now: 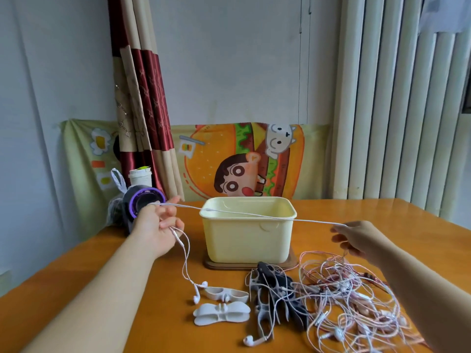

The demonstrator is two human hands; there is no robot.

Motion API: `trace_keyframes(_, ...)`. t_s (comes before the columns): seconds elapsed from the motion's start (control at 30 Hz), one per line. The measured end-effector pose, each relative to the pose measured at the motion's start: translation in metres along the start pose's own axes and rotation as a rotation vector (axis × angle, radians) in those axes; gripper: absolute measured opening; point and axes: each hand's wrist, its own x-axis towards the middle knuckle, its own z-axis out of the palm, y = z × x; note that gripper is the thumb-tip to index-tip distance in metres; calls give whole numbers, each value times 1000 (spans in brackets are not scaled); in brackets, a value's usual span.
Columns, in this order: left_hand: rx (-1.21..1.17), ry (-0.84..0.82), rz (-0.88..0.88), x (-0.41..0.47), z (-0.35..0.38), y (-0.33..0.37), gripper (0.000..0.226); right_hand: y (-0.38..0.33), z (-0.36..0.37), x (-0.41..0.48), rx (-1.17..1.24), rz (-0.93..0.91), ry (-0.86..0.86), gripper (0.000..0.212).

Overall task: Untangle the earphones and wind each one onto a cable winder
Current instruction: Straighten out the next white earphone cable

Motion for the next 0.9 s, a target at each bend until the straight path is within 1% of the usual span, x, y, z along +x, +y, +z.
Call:
trace_keyframes(0.07, -73, 2, 39, 1, 0, 0, 36, -2, -3, 1, 46, 27, 1, 21)
trace_keyframes(0.13, -78, -21, 106, 4, 1, -1, 44, -9, -6, 1, 36, 4, -6, 20)
trace_keyframes(0.2, -24, -39, 178, 7, 2, -2, 57, -17, -10, 4, -51, -48, 11, 17)
trace_keyframes(0.27, 25, -3, 250, 8, 5, -3, 64, -24, -12, 7, -134, -87, 45, 15)
trace_keyframes(0.33, 88, 45, 321, 7, 8, -4, 70, -28, -14, 8, -164, -95, 64, 14)
trace_keyframes(0.37, 124, 58, 346, 7, 9, -5, 77, -30, -15, 10, -151, -88, 67, 15)
trace_keyframes(0.43, 192, 67, 387, 5, 10, -7, 90, -31, -15, 11, -102, -54, 58, 22)
trace_keyframes(0.47, 225, 72, 410, 4, 10, -7, 91, -31, -15, 11, -113, -44, 50, 26)
trace_keyframes(0.53, 288, 80, 459, 3, 10, -9, 88, -30, -14, 13, -230, -49, 58, 33)
trace_keyframes(0.57, 336, 87, 481, 5, 9, -9, 93, -30, -14, 13, -305, -75, 78, 36)
trace_keyframes(0.63, 488, 110, 532, 8, 4, -8, 115, -32, -13, 14, -384, -108, 122, 44)
trace_keyframes(0.67, 573, 112, 556, 9, 2, -7, 123, -34, -12, 14, -369, -109, 121, 45)
trace_keyframes(0.7, 645, 100, 570, 10, 0, -8, 125, -37, -12, 11, -296, -85, 92, 46)
trace_keyframes(0.8, 777, -5, 543, 6, 4, -17, 114, -53, -7, 4, 35, -17, -97, 41)
trace_keyframes(0.9, 909, -121, 558, -3, 16, -28, 96, -83, 4, -15, 334, -61, -268, 39)
